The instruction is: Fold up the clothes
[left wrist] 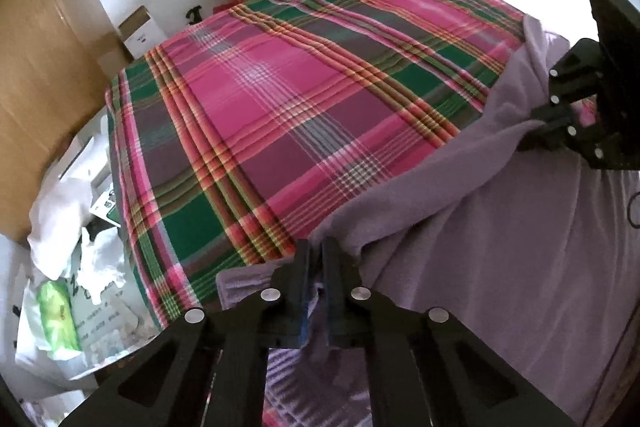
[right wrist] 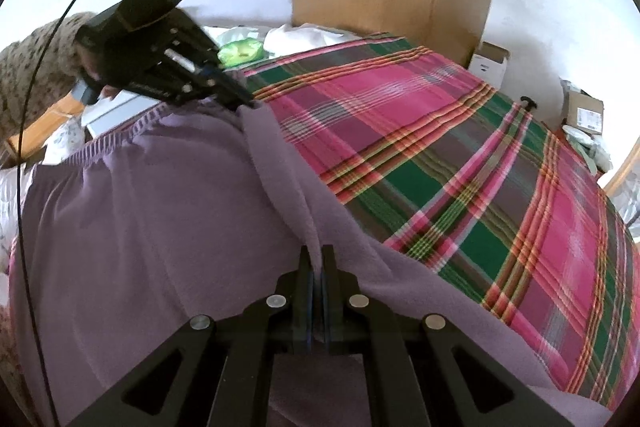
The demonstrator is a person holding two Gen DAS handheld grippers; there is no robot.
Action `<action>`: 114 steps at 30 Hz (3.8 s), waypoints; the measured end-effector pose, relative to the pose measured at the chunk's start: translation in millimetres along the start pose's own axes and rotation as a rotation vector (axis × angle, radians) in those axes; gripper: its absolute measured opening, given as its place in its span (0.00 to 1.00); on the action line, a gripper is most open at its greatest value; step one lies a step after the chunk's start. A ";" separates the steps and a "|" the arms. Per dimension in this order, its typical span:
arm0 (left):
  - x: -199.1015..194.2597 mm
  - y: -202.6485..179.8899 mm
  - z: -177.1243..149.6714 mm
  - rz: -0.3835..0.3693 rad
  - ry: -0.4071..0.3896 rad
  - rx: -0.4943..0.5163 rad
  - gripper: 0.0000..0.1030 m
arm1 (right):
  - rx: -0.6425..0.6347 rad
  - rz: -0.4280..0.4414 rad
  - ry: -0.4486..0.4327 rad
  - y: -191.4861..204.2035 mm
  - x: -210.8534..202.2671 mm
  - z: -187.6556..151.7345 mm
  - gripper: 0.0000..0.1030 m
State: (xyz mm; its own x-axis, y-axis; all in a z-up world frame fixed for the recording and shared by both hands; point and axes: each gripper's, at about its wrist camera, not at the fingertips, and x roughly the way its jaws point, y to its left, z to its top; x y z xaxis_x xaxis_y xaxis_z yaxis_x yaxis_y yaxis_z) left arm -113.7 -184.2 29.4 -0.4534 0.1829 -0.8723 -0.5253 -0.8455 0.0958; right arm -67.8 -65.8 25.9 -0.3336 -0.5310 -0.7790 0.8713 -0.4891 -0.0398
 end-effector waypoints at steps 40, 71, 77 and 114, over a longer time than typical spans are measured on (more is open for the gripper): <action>-142.1 -82.9 -94.6 0.210 -0.383 -0.176 0.03 | 0.028 -0.168 -0.210 97.4 -116.1 -16.1 0.03; -155.2 -106.8 -199.4 0.096 -0.416 -0.514 0.03 | 0.063 -0.132 -0.135 164.8 -115.6 -82.9 0.03; -127.0 -96.7 -208.4 -0.174 -0.373 -0.773 0.16 | 0.116 -0.122 -0.151 159.1 -113.6 -84.7 0.03; -71.4 -82.6 -229.6 -0.478 -0.572 -1.455 0.32 | 0.235 -0.059 -0.228 144.5 -122.3 -92.0 0.03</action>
State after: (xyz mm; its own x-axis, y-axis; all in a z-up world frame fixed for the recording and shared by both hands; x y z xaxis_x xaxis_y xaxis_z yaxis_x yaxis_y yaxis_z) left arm 127.4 -242.7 -26.3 -0.8245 0.4230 -0.3758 0.2442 -0.3331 -0.9107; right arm 132.0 -7.9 57.9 -0.4763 -0.6250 -0.6184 0.7500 -0.6559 0.0853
